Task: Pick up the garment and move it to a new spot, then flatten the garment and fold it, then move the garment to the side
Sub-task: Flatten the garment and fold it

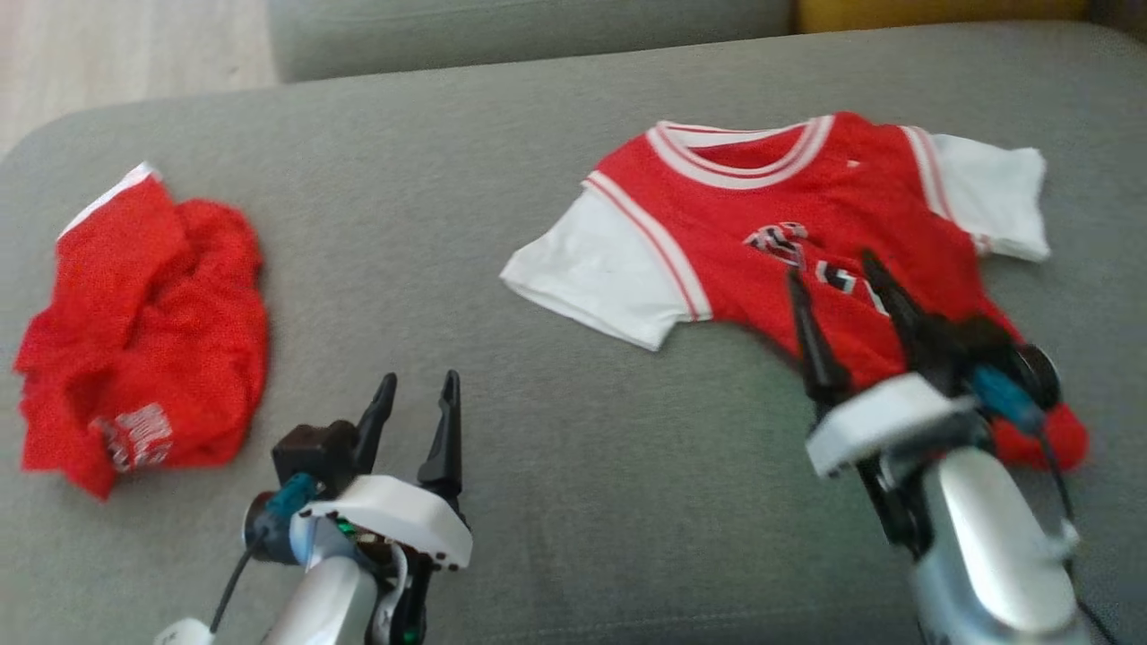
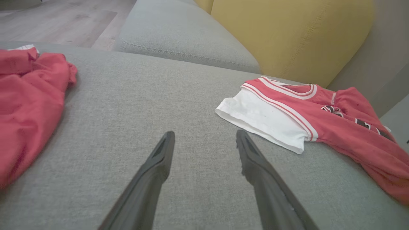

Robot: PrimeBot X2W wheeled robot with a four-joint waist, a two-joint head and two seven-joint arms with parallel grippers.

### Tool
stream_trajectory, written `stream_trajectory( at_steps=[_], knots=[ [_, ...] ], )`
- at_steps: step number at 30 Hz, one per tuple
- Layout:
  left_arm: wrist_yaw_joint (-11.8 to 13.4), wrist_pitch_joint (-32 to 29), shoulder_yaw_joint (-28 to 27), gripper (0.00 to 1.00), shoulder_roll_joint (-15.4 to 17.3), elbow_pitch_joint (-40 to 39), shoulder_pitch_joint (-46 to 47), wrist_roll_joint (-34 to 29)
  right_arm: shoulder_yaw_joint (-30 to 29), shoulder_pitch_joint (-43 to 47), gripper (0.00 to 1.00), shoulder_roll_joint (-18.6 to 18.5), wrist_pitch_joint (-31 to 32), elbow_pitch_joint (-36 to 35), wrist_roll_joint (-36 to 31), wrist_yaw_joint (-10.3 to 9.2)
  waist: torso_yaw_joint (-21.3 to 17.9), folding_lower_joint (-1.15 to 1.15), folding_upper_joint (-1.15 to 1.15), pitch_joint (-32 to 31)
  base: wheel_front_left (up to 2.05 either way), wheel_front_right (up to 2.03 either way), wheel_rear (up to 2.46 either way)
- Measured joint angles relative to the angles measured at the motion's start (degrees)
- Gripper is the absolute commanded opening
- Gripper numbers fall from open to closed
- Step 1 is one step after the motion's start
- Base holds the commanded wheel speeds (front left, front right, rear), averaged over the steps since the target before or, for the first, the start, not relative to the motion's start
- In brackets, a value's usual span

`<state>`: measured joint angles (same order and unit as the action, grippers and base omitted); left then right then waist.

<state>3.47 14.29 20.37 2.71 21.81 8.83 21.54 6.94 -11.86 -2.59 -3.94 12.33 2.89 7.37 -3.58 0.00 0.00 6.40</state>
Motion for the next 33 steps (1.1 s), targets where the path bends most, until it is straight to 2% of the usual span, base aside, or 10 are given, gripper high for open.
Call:
stream_trajectory(
  at_steps=[5, 12, 20, 24, 28, 29, 30, 33],
  knots=[
    [0.1, 0.0, 1.7, 1.00, 0.0, 0.3, 1.0, 0.9, 2.8, -9.4, 1.00, -0.3, 6.9, 9.3, -0.2, 0.00, 4.6, 0.00, 0.00, 1.3, 0.00, 0.00, 0.00],
    [0.1, 0.0, 3.4, 1.00, -0.1, 0.5, 2.9, 2.6, 0.0, -22.4, 1.00, -3.4, 14.3, 25.6, 1.8, 0.00, 12.3, 0.00, 0.00, 3.7, 0.00, 0.00, 0.00],
    [0.1, 0.0, 5.0, 1.00, -0.1, 0.6, 3.3, 3.9, -3.7, -32.3, 1.00, -6.2, 18.6, 39.4, 4.1, 0.00, 20.1, 0.00, 0.00, 6.9, 0.00, 0.00, 0.00],
    [0.1, 0.0, 5.8, 1.00, -0.1, 0.5, 3.8, 4.7, -5.1, -36.4, 1.00, -9.0, 18.8, 44.0, 3.4, 0.00, 22.7, 0.00, 0.00, 9.0, 0.00, 0.00, 0.00],
    [0.3, 0.0, 6.7, 1.00, -0.2, 0.1, 4.8, 4.9, -6.3, -39.5, 1.00, -9.4, 19.1, 48.4, 3.3, 0.00, 24.4, 0.01, 0.00, 10.9, 0.00, 0.00, 0.00],
    [0.3, 0.0, 6.7, 1.00, -0.2, 0.0, 4.9, 4.9, -6.3, -39.9, 0.46, -9.2, 19.2, 49.4, 3.4, 0.00, 24.7, 0.01, 0.00, 11.2, 0.00, 0.00, 0.00],
    [0.4, 0.0, 6.8, 1.00, -0.2, 0.0, 4.9, 5.4, -5.7, -40.6, 0.00, -8.9, 19.1, 50.3, 3.8, 0.00, 25.2, 0.00, 0.00, 11.7, 0.00, 0.00, 0.00],
    [0.6, 0.0, 6.9, 1.00, -0.2, 0.0, 5.0, 5.5, -4.4, -42.0, 0.00, -8.6, 17.5, 51.1, 5.3, 0.00, 25.4, 0.01, 0.00, 11.9, 0.00, 0.00, 0.00]
  ],
)
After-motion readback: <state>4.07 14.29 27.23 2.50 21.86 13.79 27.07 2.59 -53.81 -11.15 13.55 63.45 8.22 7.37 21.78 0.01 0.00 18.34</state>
